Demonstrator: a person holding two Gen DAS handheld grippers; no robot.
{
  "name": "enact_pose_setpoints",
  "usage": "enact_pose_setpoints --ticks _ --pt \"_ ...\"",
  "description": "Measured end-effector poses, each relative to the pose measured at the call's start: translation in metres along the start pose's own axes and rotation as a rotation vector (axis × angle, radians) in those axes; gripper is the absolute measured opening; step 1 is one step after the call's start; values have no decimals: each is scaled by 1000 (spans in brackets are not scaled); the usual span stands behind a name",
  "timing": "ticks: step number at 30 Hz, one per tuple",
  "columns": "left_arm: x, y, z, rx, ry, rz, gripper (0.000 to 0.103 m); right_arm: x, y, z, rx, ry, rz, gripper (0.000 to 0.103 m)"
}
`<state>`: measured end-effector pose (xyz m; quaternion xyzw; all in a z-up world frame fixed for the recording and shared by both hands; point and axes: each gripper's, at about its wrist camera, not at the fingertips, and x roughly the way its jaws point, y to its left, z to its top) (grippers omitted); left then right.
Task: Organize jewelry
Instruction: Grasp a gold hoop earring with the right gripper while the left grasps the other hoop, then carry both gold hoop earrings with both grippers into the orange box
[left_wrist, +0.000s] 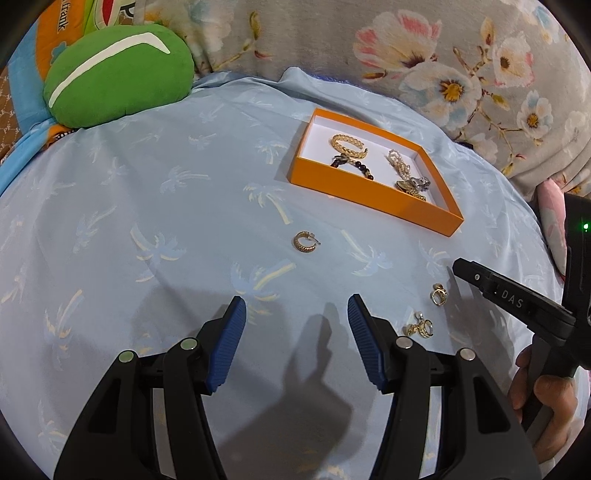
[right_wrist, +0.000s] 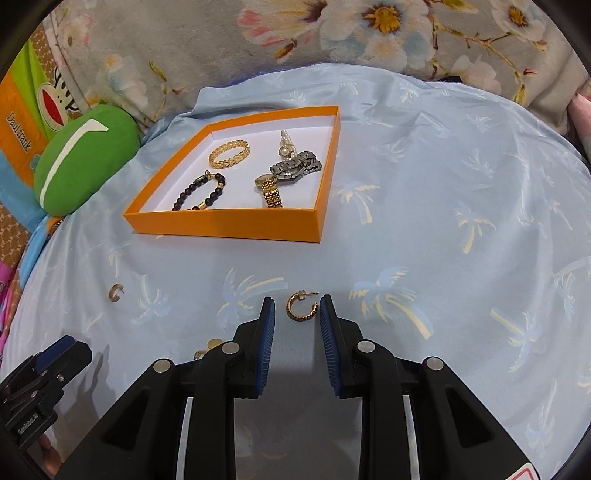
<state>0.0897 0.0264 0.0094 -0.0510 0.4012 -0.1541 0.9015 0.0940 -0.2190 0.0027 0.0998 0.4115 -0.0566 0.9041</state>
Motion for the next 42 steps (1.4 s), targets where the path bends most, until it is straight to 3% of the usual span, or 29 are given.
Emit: enact_pose_setpoints --ticks 2,14,18,21,26,42 --pt "1 0 1 7 -1 3 55 1 1 0 -6 3 -9 16" --pt "38 -9 37 63 22 39 55 -4 -7 -4 26 -6 19 15" --pt "49 -13 44 80 32 60 50 -4 -8 -4 31 -4 26 15" --pt "52 -17 44 103 30 80 41 -4 -7 -5 27 -3 27 16" --pt "51 -18 44 109 32 60 16 -4 -7 -5 30 -3 29 16" --pt "33 -19 36 111 13 7 15 -24 -2 -6 12 -55 56 16"
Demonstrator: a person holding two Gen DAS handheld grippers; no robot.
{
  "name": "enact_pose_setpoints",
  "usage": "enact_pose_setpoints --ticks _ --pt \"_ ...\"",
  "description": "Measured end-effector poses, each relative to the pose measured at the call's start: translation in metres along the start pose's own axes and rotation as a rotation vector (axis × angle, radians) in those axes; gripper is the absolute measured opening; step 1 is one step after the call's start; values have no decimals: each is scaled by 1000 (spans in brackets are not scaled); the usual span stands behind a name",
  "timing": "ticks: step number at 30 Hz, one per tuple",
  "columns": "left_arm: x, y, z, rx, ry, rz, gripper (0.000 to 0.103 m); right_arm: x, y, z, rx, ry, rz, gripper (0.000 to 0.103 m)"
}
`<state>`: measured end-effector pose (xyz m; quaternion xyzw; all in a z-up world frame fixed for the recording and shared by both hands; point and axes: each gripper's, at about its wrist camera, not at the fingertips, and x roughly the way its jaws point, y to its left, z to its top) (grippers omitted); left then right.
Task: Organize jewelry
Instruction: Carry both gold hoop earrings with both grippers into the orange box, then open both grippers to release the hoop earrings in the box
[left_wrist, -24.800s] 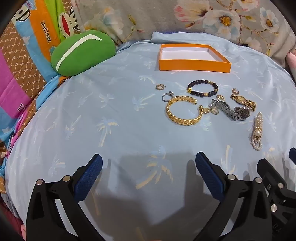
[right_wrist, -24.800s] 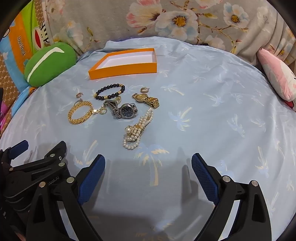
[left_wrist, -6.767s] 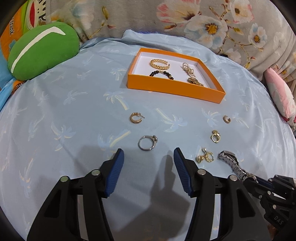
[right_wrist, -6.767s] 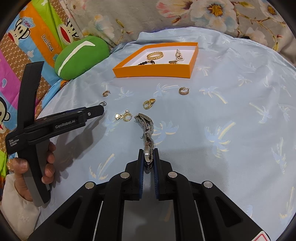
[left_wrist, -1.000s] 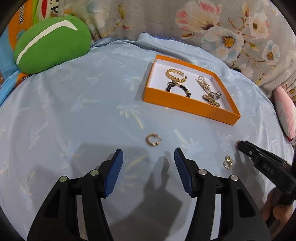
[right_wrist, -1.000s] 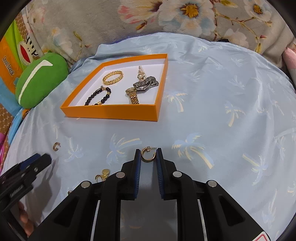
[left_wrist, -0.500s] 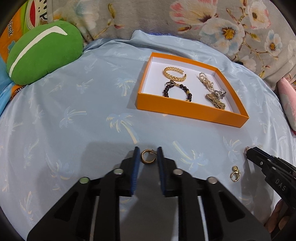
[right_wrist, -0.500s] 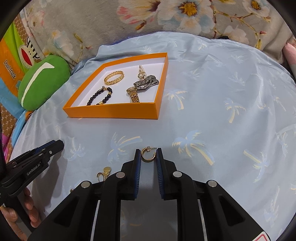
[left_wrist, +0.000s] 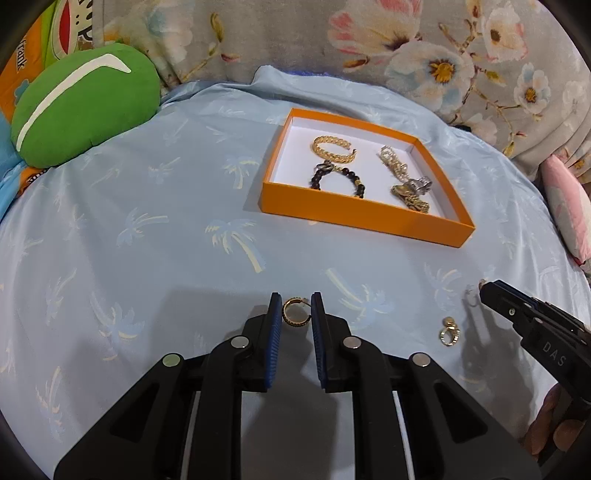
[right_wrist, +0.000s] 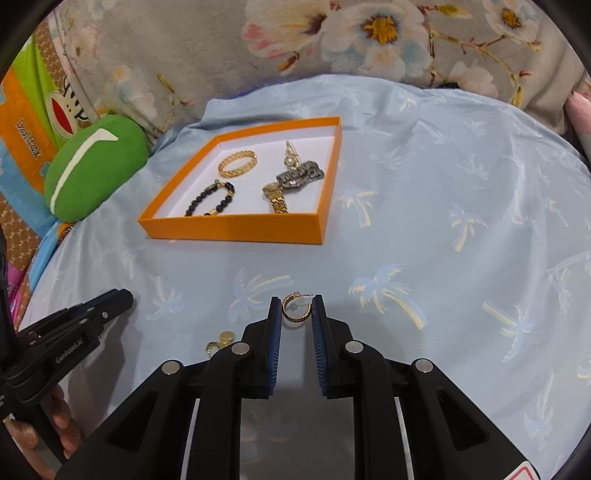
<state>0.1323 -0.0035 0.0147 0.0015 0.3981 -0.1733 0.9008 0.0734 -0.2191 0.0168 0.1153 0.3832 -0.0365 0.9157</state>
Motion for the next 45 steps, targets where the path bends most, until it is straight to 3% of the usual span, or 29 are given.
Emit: enact_pose_setpoints --ticks 5,11,19,26,33,36,38,45 --pt "-18 -3 7 -3 -27 -33 15 -14 5 11 -3 -24 47 16" --pt "-20 -14 41 31 -68 -46 15 -13 15 48 -35 -55 74 16" --pt "25 -25 104 27 -88 -40 15 32 28 104 -49 -71 89 16" --pt "73 -27 130 20 -53 -49 15 76 32 130 -43 -50 112 16" --pt "95 -26 136 16 -46 -50 16 92 29 135 -44 -65 128 19" --pt "92 -24 137 6 -60 -45 24 81 22 135 -25 -91 132 20" --pt "80 -19 135 -11 -90 -41 36 70 17 134 -10 -109 137 20" --pt "17 -1 92 -22 -148 -38 38 9 -4 89 -41 -150 72 26"
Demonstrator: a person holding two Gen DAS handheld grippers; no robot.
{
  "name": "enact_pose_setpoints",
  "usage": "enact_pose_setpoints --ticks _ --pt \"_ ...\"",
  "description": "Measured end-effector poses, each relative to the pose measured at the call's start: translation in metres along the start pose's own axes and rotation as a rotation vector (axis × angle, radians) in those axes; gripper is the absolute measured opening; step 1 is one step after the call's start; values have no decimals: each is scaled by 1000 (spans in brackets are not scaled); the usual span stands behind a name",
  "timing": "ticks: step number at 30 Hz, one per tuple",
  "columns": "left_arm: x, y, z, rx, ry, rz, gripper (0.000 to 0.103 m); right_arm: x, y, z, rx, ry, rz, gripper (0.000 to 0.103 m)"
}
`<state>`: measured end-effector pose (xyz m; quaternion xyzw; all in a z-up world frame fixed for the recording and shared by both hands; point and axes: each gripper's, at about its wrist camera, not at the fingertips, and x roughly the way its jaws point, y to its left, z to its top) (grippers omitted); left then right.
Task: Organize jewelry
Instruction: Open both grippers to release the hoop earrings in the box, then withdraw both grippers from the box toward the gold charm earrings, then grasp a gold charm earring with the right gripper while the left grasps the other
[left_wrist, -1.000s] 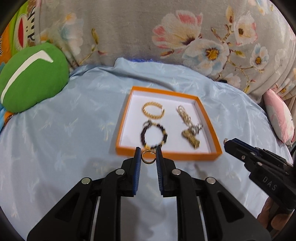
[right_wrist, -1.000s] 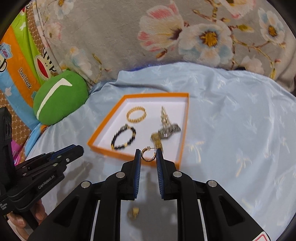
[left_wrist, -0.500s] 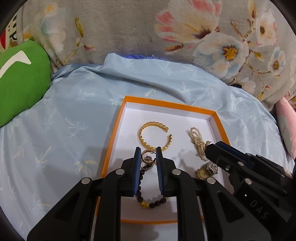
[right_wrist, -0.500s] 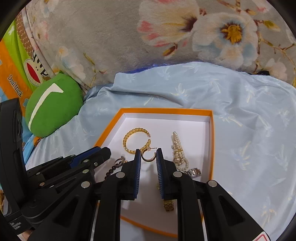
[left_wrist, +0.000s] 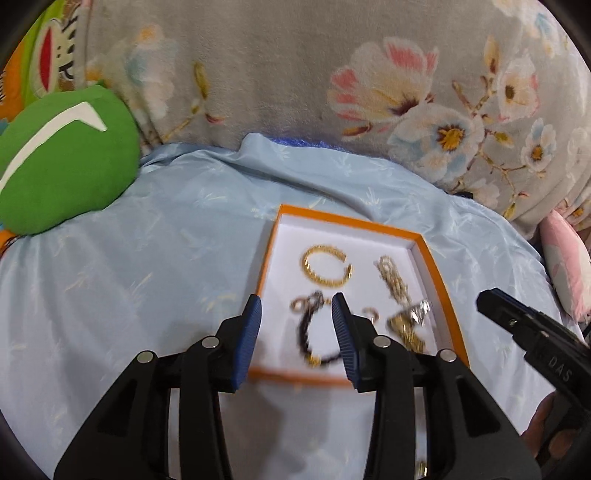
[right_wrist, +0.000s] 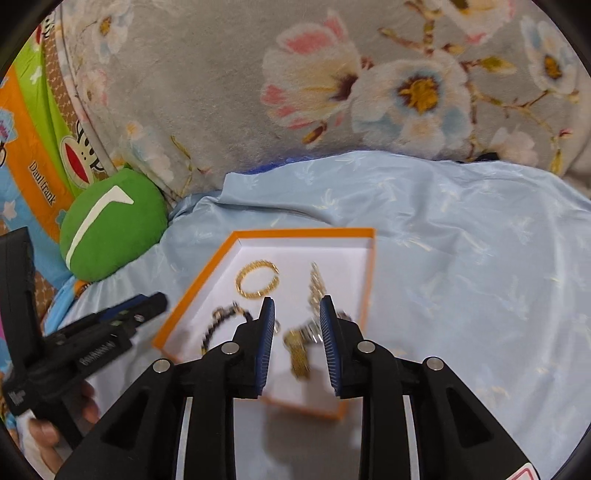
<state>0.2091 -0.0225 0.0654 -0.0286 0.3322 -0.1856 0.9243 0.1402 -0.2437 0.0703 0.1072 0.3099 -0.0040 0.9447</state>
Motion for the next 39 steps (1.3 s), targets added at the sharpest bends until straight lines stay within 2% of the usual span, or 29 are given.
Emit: enact_pose_setpoints --ticks 4,6,12,21,25,27,31,35,39 --pt "-32 5 -36 -4 13 12 38 -25 -2 -40 -18 52 -34 26" --pt "-45 5 -54 -10 20 23 38 -32 2 -58 -20 85 -22 26" --pt "-70 -1 -91 -56 49 -16 38 -38 28 -97 -37 147 32 26" --pt "-74 0 -119 -49 94 49 38 -19 51 -106 -60 210 17 26" --pt "-74 3 -122 -60 103 48 38 -8 57 -107 -70 239 -15 26" --pt "-74 3 -123 -58 104 47 38 -7 59 -108 -84 240 -39 24" --pt "-73 1 -123 -47 112 36 38 -7 58 -108 -98 239 -78 13" --pt "-71 -7 -126 -21 131 15 39 -10 51 -109 -90 234 -90 12" --pt "-73 -18 -128 4 130 -6 51 -18 38 -109 -51 219 -95 12"
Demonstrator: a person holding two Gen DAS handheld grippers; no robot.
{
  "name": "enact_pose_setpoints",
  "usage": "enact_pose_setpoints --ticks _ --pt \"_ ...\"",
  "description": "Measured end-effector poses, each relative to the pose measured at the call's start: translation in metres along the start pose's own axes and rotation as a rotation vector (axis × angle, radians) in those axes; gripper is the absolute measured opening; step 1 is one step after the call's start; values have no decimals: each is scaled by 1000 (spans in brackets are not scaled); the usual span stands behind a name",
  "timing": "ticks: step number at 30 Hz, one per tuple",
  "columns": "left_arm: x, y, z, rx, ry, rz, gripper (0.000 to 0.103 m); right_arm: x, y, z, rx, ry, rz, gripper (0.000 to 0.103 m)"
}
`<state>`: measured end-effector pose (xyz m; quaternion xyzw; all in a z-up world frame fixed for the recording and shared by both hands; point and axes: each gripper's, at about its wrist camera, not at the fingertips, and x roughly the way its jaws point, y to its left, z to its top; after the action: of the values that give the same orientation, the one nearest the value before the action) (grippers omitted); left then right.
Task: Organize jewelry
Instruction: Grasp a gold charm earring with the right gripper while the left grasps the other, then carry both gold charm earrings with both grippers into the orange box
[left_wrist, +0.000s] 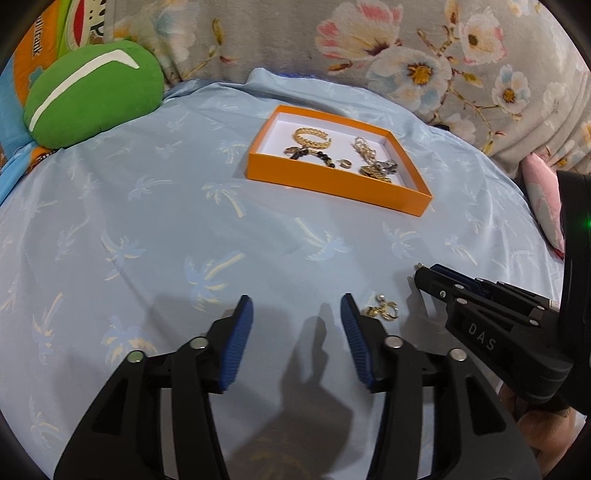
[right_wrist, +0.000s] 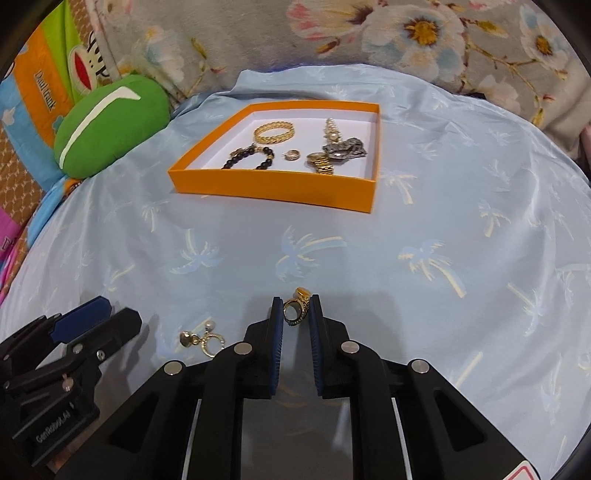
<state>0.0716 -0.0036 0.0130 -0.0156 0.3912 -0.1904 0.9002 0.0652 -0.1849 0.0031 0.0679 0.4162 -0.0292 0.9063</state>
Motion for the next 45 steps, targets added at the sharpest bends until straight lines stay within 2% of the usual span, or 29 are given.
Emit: enact_pose_setpoints --ticks 9,18,21,24,26,28,39,45 --pt "12 -39 -4 73 41 -42 51 -11 -29 -9 55 -6 -19 13" --pt "25 -59 -2 131 60 35 50 -13 -36 -12 68 -7 -13 13" --pt "26 -62 -1 146 60 53 43 -13 -36 -12 67 -7 -11 13" --pt "27 -62 0 147 58 62 32 -14 -37 -11 72 -8 -10 13" --pt "26 -61 0 145 57 65 20 -14 -37 -11 74 -8 -8 13" --pt "26 -61 0 142 57 63 14 -14 -36 -12 74 -9 -7 13" --pt "17 -49 1 89 53 20 13 -22 -37 -11 84 -30 14 13" --pt "2 -35 21 55 18 12 13 -33 -40 -2 104 -60 66 13"
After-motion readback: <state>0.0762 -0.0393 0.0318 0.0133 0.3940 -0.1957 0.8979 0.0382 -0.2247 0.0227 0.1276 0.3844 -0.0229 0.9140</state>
